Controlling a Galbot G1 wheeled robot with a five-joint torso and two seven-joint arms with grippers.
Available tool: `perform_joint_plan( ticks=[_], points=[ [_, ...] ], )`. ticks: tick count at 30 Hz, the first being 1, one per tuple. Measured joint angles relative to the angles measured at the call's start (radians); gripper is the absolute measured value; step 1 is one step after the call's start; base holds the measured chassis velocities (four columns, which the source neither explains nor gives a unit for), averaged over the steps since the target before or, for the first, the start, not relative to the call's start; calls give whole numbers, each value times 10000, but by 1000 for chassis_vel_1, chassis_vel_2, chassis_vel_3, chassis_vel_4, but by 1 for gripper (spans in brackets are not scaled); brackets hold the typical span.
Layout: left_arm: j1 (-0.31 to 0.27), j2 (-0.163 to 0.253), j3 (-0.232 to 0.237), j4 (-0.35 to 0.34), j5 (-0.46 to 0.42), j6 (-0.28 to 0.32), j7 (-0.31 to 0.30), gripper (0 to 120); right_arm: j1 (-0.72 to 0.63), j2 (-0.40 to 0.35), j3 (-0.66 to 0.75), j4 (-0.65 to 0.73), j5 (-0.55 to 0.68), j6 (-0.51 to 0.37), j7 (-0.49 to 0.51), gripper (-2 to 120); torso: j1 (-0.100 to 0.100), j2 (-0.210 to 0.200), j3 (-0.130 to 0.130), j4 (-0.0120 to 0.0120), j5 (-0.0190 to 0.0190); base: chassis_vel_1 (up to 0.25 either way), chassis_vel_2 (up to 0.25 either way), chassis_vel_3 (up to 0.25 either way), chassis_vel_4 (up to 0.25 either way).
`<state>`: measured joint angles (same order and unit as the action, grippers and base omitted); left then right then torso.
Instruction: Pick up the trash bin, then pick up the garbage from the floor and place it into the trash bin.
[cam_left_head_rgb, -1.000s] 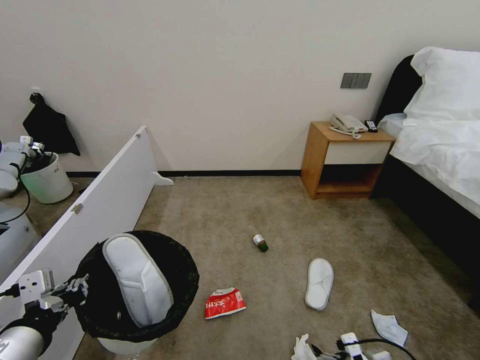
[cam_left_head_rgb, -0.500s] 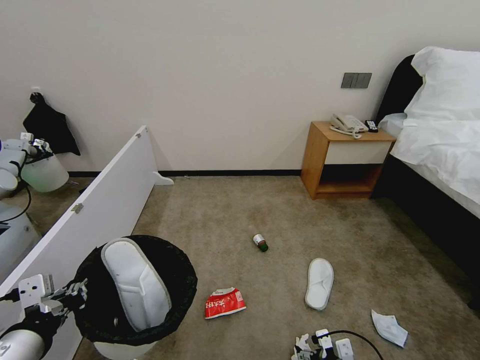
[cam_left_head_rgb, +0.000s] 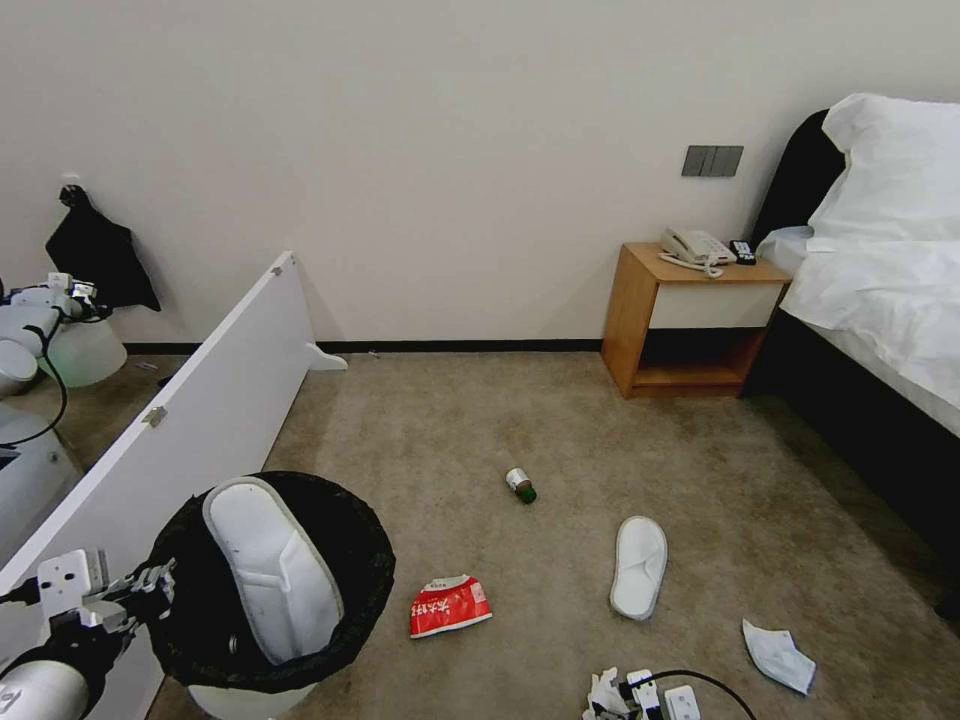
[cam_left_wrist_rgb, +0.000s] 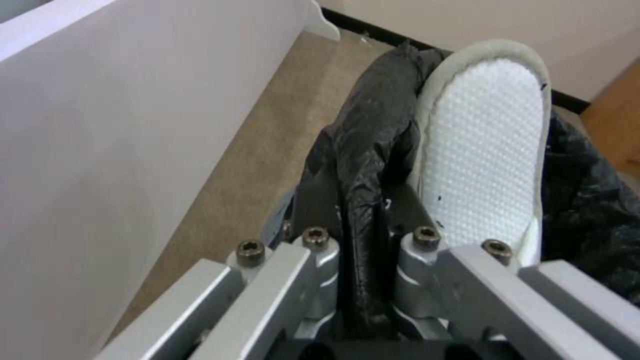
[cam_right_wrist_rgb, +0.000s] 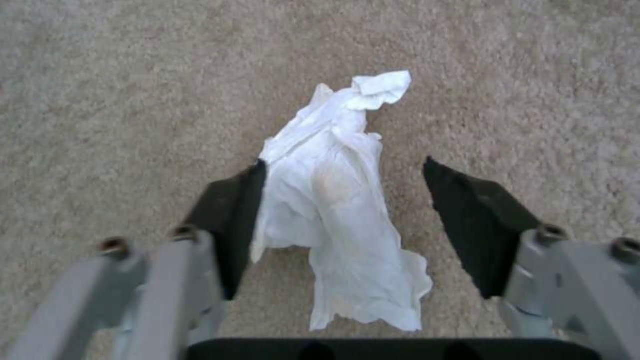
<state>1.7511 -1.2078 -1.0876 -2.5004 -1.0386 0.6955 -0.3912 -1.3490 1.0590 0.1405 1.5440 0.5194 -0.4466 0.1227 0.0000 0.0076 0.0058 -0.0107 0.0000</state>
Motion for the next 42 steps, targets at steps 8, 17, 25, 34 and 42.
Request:
perform_joint_plan(
  ticks=[8, 17, 25, 34, 42],
  points=[
    [39, -4, -13, 3, -12, 0, 0, 5, -97, -56, 59, 80, 5, -8, 0, 34, 0, 0, 0, 0, 0, 0, 0, 0, 0],
    [51, -2, -22, 4, -45, 4, 0, 5, -106, -122, 124, -19, 81, 32, -116, 0, 0, 0, 0, -1, 0, 0, 0, 0, 0],
    [72, 5, -58, 4, -83, 6, 0, 5, 163, -29, 72, -425, 110, 139, -259, 0, 0, 0, 0, 0, 0, 0, 0, 0, 0],
    [18, 90, 29, 4, -104, 8, 3, 5, -47, -239, 312, -5, 143, 185, -286, 0, 0, -1, 0, 0, 2, 0, 0, 0, 0],
    [6, 221, 350, 5, -259, 15, -12, 5, -818, -771, 1169, 1696, 131, 526, -471, 0, 0, 0, 0, 0, -1, 0, 0, 0, 0]
  ],
)
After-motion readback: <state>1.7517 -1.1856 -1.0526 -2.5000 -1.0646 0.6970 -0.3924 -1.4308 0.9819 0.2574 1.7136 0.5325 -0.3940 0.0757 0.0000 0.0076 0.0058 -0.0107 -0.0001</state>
